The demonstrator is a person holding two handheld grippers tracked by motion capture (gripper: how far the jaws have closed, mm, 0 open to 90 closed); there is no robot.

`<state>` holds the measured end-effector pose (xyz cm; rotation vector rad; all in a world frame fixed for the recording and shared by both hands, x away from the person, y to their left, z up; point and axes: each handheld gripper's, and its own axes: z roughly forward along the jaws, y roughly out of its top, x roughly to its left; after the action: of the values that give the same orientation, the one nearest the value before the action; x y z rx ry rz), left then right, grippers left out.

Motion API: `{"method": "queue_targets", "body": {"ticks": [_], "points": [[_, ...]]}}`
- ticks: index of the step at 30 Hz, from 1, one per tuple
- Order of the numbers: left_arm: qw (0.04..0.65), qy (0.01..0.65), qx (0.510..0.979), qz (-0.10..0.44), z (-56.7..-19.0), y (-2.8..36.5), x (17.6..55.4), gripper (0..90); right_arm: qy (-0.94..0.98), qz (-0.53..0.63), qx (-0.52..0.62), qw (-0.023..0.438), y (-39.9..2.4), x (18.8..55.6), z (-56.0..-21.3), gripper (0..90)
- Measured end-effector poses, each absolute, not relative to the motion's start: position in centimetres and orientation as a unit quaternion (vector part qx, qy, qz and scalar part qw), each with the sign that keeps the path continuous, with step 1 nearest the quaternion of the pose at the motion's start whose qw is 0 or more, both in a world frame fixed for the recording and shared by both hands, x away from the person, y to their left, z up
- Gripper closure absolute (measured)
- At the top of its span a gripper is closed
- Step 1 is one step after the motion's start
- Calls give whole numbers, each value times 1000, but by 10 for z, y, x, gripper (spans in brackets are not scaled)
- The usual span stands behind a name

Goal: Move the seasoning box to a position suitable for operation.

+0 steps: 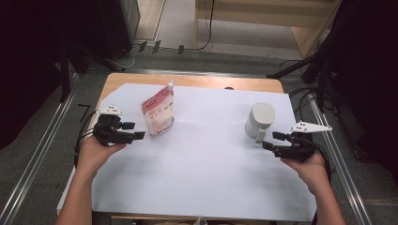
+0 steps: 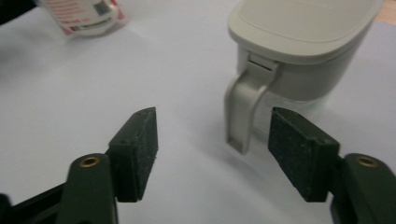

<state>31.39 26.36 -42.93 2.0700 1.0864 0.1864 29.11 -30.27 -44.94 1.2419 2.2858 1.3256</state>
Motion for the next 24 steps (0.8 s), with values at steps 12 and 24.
{"method": "queue_targets", "body": {"ticks": [12,24], "points": [[392,417,818,61,-427,261,316,317,767,444,449,117,-303,294,-453,264],[383,419,820,72,-421,266,316,305,752,433,478,132,-300,297,-453,188]]}}
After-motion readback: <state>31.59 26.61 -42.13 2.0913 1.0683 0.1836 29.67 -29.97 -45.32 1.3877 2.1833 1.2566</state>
